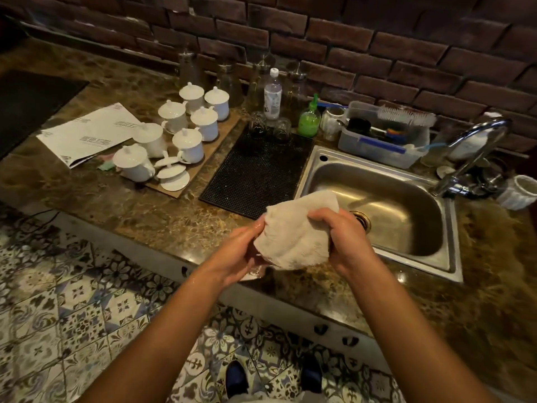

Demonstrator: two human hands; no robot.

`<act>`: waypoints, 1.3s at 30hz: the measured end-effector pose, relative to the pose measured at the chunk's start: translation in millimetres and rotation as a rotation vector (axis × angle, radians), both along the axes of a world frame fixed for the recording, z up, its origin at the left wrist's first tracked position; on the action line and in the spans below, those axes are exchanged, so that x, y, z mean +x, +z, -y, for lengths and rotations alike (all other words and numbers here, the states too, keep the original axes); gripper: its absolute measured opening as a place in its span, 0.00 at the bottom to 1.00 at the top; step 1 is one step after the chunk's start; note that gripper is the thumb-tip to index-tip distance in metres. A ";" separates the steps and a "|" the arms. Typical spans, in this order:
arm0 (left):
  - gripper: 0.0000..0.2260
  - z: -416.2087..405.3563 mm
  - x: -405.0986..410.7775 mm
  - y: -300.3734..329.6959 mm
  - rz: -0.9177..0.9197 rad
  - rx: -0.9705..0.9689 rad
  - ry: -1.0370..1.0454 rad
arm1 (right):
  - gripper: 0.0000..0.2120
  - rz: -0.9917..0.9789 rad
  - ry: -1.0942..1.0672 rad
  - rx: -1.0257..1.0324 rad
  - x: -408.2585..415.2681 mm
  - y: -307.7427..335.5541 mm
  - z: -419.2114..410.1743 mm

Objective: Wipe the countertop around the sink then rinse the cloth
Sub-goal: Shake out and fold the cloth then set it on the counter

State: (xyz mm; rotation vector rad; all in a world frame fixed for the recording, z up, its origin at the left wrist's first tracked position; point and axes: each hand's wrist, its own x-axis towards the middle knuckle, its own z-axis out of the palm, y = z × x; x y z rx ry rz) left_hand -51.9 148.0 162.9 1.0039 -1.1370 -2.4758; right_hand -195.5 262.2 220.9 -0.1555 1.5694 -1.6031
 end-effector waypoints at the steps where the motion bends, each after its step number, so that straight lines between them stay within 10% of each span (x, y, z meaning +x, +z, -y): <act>1: 0.11 5.1 2.4 -1.7 0.012 -0.051 0.000 | 0.06 -0.011 -0.031 0.015 1.8 -2.8 -1.4; 10: 0.17 24.4 5.8 1.4 -0.129 0.059 -0.040 | 0.20 0.061 -0.014 0.036 35.8 -41.6 -11.9; 18: 0.09 27.9 12.9 -16.0 0.045 -0.367 -0.024 | 0.13 -0.226 -0.188 0.182 33.7 -60.7 -10.0; 32: 0.12 64.8 -21.7 -60.5 0.146 -0.071 0.089 | 0.11 0.262 -0.203 -0.008 0.4 -118.1 45.3; 39: 0.08 91.5 -22.1 -100.7 0.343 -0.127 0.130 | 0.10 -0.064 -0.152 0.297 -3.3 -173.2 70.0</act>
